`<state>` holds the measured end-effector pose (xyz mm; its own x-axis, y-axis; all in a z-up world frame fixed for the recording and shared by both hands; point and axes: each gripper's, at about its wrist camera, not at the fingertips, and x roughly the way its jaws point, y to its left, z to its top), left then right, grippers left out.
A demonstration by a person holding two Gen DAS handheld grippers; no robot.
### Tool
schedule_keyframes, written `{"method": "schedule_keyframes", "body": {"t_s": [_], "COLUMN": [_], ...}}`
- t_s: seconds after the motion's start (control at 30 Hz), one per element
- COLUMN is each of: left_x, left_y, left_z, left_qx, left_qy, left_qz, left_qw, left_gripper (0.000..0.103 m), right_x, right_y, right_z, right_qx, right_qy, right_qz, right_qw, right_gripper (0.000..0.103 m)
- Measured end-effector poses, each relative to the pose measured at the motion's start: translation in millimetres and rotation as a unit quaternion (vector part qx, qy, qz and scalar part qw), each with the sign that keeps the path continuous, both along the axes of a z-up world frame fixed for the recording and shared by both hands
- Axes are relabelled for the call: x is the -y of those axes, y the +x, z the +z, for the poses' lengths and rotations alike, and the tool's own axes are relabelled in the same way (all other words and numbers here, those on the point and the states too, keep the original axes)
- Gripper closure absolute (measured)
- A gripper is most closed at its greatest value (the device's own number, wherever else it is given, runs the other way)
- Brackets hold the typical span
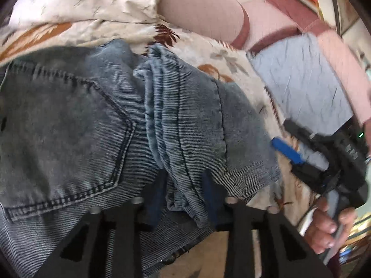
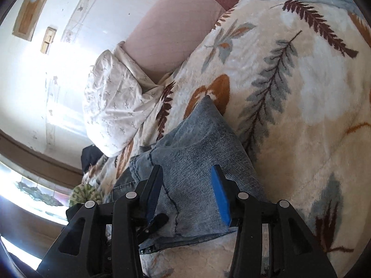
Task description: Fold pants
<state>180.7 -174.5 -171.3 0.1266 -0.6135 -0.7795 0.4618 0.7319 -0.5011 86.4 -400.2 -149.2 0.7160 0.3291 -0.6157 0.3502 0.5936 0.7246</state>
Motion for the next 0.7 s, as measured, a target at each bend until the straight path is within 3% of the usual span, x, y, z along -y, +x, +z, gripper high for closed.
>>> {"method": "schedule_keyframes", "body": {"t_s": [0.07, 0.23, 0.33, 0.5, 0.57, 0.63, 0.7], "left_x": [-9, -17, -20, -37, -47, -51, -45], "left_y": [3, -11, -17, -3, 9, 26, 47], "left_z": [2, 16, 8, 17, 36, 48, 50], "left_qx": [-0.009, -0.005, -0.022, -0.043, -0.004, 0.030, 0.025], "left_qy": [-0.031, -0.067, -0.046, -0.047, -0.039, -0.021, -0.015], "left_qz": [0.011, 0.013, 0.009, 0.029, 0.060, 0.093, 0.108], "left_qw": [0.9994, 0.9976, 0.9987, 0.9976, 0.9975, 0.9950, 0.9938], "left_gripper": [0.081, 0.085, 0.085, 0.063, 0.038, 0.031, 0.031], "right_x": [-3, -13, -15, -25, -30, -34, -40], "right_y": [2, 4, 5, 8, 7, 7, 8], "right_z": [-3, 0, 1, -5, -4, -4, -7], "right_qx": [-0.006, -0.007, -0.005, -0.015, -0.014, -0.014, -0.020], "right_qy": [-0.005, -0.029, -0.037, -0.027, -0.031, -0.032, -0.030], "right_qz": [0.005, 0.021, 0.022, 0.051, 0.065, 0.078, 0.092], "right_qw": [1.000, 0.999, 0.999, 0.998, 0.997, 0.996, 0.995], "right_gripper": [0.060, 0.060, 0.060, 0.060, 0.060, 0.060, 0.060]}}
